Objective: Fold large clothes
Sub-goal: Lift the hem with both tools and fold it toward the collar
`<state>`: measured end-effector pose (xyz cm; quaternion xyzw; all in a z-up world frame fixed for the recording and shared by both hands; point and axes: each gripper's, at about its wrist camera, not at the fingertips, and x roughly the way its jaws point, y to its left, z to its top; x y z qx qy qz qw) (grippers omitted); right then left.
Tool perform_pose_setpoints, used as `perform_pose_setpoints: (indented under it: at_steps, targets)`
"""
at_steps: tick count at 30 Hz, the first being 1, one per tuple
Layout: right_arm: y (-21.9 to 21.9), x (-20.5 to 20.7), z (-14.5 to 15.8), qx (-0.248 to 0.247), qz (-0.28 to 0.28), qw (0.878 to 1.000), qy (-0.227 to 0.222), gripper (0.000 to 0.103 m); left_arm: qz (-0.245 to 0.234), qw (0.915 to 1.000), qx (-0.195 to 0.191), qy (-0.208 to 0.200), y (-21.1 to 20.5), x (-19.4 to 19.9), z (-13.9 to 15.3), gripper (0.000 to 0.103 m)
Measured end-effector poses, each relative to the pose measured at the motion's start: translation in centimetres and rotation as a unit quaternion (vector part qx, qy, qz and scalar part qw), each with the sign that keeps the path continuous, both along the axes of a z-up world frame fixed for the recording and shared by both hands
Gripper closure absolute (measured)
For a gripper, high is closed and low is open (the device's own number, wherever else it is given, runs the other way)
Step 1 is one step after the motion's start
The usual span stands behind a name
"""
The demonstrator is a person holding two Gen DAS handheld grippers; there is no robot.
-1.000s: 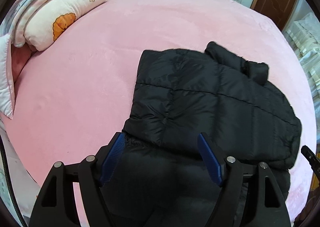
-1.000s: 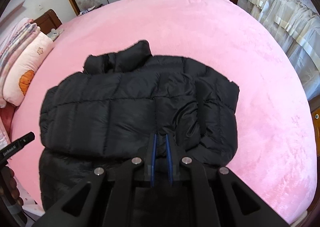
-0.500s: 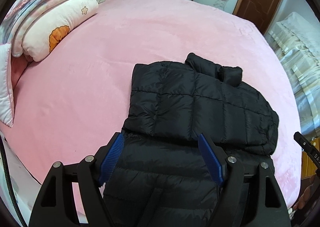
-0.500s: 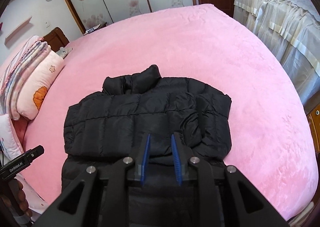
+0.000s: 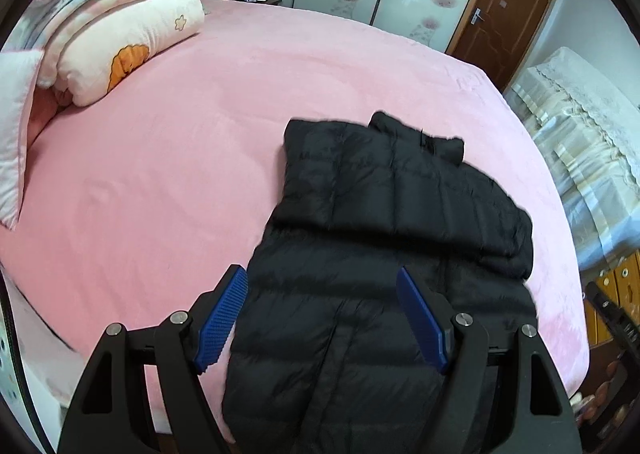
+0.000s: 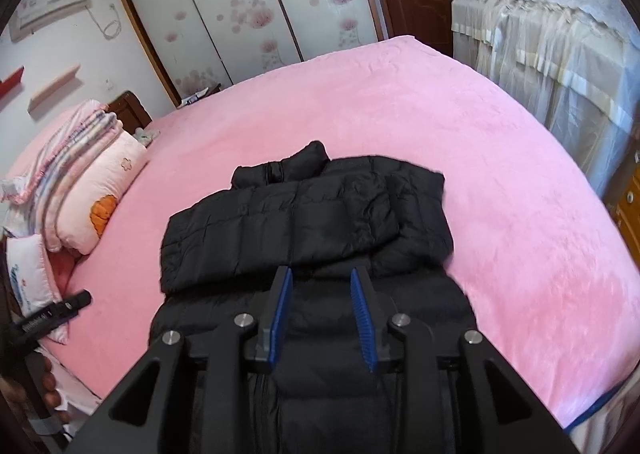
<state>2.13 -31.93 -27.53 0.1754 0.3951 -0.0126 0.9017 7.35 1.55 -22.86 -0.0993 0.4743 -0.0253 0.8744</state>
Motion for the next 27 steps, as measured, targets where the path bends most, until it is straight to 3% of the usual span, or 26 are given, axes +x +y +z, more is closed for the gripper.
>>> perform_pose_setpoints:
  at_steps: [5, 12, 14, 16, 27]
  targets:
    - [-0.8, -4.1, -1.5, -0.002, -0.01, 1.0, 0.001, 0.072, -0.012, 0.9993, -0.002, 0.035, 1.1, -4.0, -3.9, 0.027]
    - [-1.4, -8.6, -4.3, -0.021, 0.014, 0.999, 0.046, 0.07, -0.029, 0.9968, 0.003, 0.075, 1.9, -7.7, -8.9, 0.027]
    - [-2.0, -9.7, -5.3, -0.008, 0.014, 0.998, 0.062, 0.052, -0.027, 0.9962, 0.002, 0.083, 2.4, -8.6, -10.3, 0.027]
    - [-2.6, -10.8, -6.5, 0.005, 0.012, 0.997, 0.074, 0.048, -0.027, 0.9955, -0.001, 0.091, 2.8, -9.3, -11.4, 0.027]
    - [-5.7, -15.2, -13.8, -0.008, -0.008, 0.987, 0.161, 0.048, -0.053, 0.9907, -0.017, 0.124, 4.3, -12.2, -17.6, 0.027]
